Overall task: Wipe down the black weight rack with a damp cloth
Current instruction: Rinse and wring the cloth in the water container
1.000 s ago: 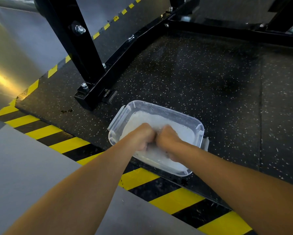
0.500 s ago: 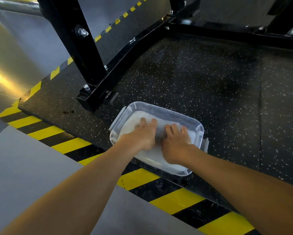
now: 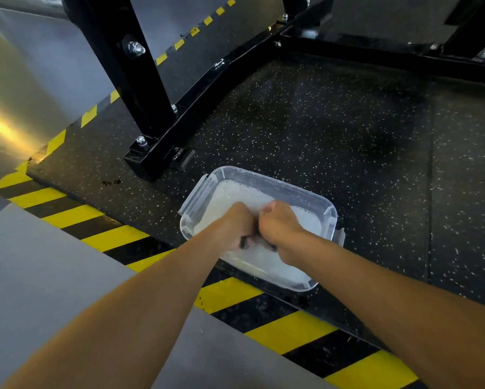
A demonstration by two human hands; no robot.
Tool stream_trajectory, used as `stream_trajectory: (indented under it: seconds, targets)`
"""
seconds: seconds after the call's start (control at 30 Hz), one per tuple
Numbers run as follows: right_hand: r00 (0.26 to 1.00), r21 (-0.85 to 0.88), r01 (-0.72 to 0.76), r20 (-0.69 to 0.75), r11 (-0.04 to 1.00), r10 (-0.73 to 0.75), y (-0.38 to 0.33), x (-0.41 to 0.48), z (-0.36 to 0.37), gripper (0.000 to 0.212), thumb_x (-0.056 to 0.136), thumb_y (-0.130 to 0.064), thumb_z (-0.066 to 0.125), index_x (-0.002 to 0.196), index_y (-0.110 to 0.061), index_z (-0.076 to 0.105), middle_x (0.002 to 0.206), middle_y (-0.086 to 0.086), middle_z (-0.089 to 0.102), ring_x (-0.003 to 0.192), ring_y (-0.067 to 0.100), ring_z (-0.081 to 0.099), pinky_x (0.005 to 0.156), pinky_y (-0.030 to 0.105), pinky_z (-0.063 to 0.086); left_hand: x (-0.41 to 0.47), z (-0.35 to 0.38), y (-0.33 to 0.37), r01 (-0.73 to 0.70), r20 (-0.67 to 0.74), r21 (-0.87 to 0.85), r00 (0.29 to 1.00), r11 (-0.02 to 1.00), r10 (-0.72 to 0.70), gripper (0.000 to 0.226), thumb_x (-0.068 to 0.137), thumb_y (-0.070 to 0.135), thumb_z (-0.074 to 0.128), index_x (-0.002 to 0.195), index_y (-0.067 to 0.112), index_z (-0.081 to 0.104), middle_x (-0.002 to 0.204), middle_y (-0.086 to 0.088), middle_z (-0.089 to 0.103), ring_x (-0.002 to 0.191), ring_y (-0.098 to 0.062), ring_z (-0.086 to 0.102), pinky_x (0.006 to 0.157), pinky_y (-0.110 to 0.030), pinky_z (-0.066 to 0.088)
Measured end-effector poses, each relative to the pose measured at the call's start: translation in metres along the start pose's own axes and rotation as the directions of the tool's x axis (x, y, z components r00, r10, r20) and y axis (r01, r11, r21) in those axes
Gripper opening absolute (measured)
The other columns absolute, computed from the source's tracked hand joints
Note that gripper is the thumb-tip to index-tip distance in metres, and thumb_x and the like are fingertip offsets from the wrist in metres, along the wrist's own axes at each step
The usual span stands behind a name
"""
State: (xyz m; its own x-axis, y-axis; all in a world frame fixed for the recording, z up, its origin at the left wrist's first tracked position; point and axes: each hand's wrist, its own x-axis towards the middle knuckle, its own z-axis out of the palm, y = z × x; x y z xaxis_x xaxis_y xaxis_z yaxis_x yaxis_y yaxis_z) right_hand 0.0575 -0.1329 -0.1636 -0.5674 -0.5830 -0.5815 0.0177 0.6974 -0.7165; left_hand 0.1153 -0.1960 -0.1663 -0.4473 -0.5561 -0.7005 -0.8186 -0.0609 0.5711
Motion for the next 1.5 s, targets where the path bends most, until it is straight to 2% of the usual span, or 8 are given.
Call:
stream_trajectory:
  seconds: [0.2, 0.33, 0.47, 0.6, 0.87, 1.13, 1.37, 1.5]
  targets:
    - [0.998, -0.312, 0.056, -0.015, 0.948, -0.064, 0.002, 0.007, -0.014, 0.025, 0.102, -0.010, 0.036, 0.125, -0.005, 0.045, 0.109, 0.015, 0.055, 0.092, 0.029, 0.059, 0.058, 0.030, 0.042, -0.006, -0.014, -0.002, 0.007, 0.128, -0.334, 0.991, 0.943, 0.038, 0.030, 0.106, 0.009, 0.035, 0.078, 0.003, 0.044, 0.051, -0.010, 0.049, 0.038, -0.015, 0.033, 0.035, -0.018, 0.021]
    - [0.909, -0.737, 0.417, 0.325, 0.531, -0.263, 0.013, 0.001, -0.021, 0.035, 0.102, -0.027, 0.043, 0.135, -0.015, 0.043, 0.135, 0.014, 0.033, 0.098, 0.029, 0.052, 0.079, 0.036, 0.046, -0.001, -0.021, -0.007, -0.131, 0.053, 0.274, 0.991, 0.953, 0.121, 0.025, 0.097, 0.020, 0.046, 0.106, -0.001, 0.057, 0.081, -0.010, 0.053, 0.065, -0.021, 0.051, 0.054, -0.029, 0.043]
    - [0.863, -0.909, 0.417, 0.396, 0.000, -0.312, 0.021, -0.001, -0.017, 0.043, 0.097, -0.023, 0.046, 0.140, -0.020, 0.046, 0.148, 0.012, 0.020, 0.134, 0.034, 0.021, 0.106, 0.049, 0.026, 0.002, -0.011, -0.014, -0.096, 0.019, 0.819, 0.990, 0.566, 0.141, 0.052, 0.098, 0.025, 0.049, 0.145, 0.010, 0.033, 0.151, -0.020, 0.019, 0.139, -0.041, 0.026, 0.114, -0.054, 0.031]
    - [0.906, -0.873, 0.408, 0.351, 0.267, -0.238, 0.023, 0.008, -0.013, 0.044, 0.098, -0.009, 0.046, 0.142, -0.010, 0.045, 0.153, 0.019, 0.028, 0.138, 0.035, 0.034, 0.108, 0.042, 0.038, -0.003, -0.003, -0.010, -0.129, 0.045, 0.892, 0.979, 0.433, 0.198, 0.046, 0.096, 0.004, 0.044, 0.141, 0.014, 0.048, 0.154, -0.019, 0.024, 0.143, -0.036, 0.024, 0.118, -0.046, 0.026]
    - [0.983, -0.066, -0.065, 0.167, 0.996, 0.075, 0.011, 0.014, 0.000, 0.021, 0.098, -0.011, 0.043, 0.108, -0.003, 0.059, 0.099, 0.015, 0.063, 0.082, 0.024, 0.058, 0.061, 0.031, 0.048, 0.014, -0.001, -0.007, 0.004, -0.008, 0.123, 1.000, 0.992, -0.003, 0.029, 0.099, -0.001, 0.046, 0.123, -0.012, 0.057, 0.076, -0.014, 0.048, 0.068, -0.022, 0.046, 0.059, -0.029, 0.038]
    - [0.985, -0.425, 0.163, 0.016, 0.890, -0.172, 0.011, 0.006, -0.014, 0.032, 0.101, -0.009, 0.037, 0.132, -0.007, 0.032, 0.113, 0.016, 0.051, 0.095, 0.031, 0.056, 0.069, 0.036, 0.041, -0.005, -0.019, 0.001, 0.097, 0.160, -0.265, 0.986, 0.959, -0.056, 0.021, 0.096, -0.001, 0.040, 0.080, 0.005, 0.053, 0.053, -0.008, 0.055, 0.041, -0.014, 0.044, 0.035, -0.018, 0.026]
    - [0.881, -0.917, 0.391, 0.347, 0.084, -0.321, 0.023, -0.002, -0.017, 0.050, 0.097, -0.024, 0.044, 0.144, -0.010, 0.034, 0.150, 0.014, 0.017, 0.130, 0.035, 0.028, 0.102, 0.049, 0.030, 0.011, -0.012, -0.019, -0.085, 0.016, 0.763, 0.994, 0.641, 0.113, 0.050, 0.093, 0.024, 0.058, 0.139, 0.010, 0.043, 0.139, -0.015, 0.044, 0.125, -0.035, 0.051, 0.099, -0.044, 0.048]
    - [0.882, -0.884, 0.447, 0.411, 0.135, -0.233, 0.025, 0.002, -0.014, 0.038, 0.098, -0.008, 0.045, 0.135, -0.008, 0.052, 0.143, 0.016, 0.042, 0.126, 0.033, 0.045, 0.097, 0.040, 0.041, 0.010, 0.000, -0.017, -0.097, 0.043, 0.879, 0.991, 0.467, 0.125, 0.041, 0.099, 0.008, 0.046, 0.140, 0.008, 0.051, 0.148, -0.018, 0.043, 0.137, -0.034, 0.041, 0.113, -0.044, 0.037]
